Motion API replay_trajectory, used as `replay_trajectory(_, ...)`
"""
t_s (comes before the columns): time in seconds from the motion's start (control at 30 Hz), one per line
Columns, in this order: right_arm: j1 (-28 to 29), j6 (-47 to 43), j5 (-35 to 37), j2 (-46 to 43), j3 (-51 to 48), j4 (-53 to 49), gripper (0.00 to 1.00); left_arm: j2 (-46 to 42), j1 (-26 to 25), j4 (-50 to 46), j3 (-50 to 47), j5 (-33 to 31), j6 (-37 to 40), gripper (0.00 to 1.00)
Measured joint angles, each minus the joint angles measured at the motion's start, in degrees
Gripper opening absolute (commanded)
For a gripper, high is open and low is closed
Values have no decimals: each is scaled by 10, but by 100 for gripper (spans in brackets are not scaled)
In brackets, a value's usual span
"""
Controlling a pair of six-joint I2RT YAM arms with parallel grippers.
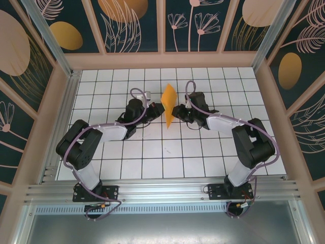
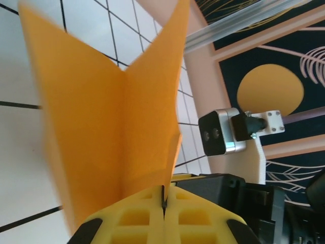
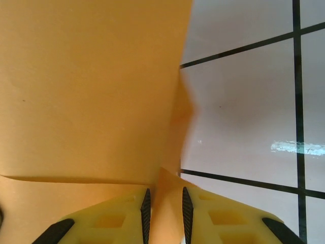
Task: Fold a paper plane with a square sheet of paper (pick it up from the middle)
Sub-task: Turn over the paper at the center of the table.
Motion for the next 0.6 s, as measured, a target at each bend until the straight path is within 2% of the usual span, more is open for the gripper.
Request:
replay_trajectory(0.37, 6, -4, 26, -6, 16, -13, 27, 43, 29, 23, -86, -33, -68, 3)
replay_trajectory(0.6, 24, -22, 27, 10, 56, -26, 24, 43, 44, 16, -103, -50, -74, 3)
